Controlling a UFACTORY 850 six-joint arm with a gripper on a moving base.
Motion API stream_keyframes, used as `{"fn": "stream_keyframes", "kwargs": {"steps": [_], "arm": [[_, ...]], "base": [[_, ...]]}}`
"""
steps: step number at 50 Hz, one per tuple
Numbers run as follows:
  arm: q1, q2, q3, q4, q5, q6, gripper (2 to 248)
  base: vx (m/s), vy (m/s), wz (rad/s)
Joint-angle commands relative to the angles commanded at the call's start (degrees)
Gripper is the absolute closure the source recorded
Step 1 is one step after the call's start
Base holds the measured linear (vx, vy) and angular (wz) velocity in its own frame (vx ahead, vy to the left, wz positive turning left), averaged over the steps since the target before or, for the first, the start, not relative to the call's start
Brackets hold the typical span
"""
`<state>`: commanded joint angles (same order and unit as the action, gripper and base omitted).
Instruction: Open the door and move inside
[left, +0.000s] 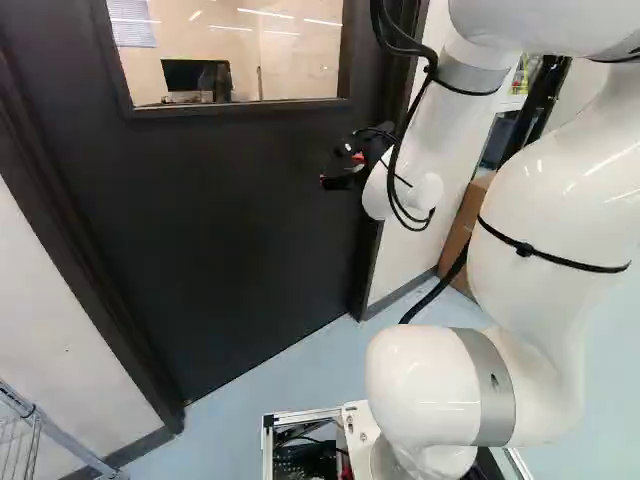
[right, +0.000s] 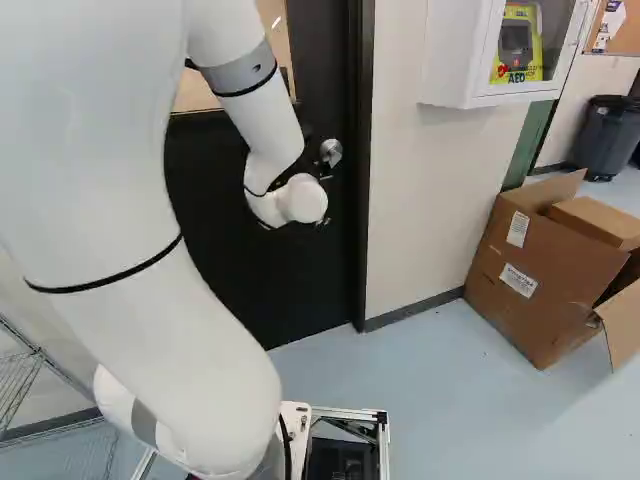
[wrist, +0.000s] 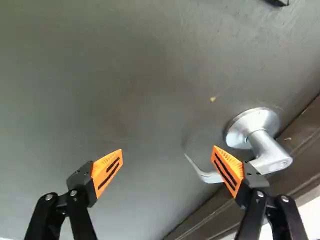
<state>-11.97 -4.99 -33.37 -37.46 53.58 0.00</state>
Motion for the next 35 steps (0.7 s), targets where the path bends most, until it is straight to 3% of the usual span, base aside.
{"fn": "stream_keyframes", "kwargs": {"steps": [35], "arm": [[-0.02, -4.93, -0.03, 0.0, 0.0, 0.0, 3]], "base": [[0.0, 0.0, 0.0]]}}
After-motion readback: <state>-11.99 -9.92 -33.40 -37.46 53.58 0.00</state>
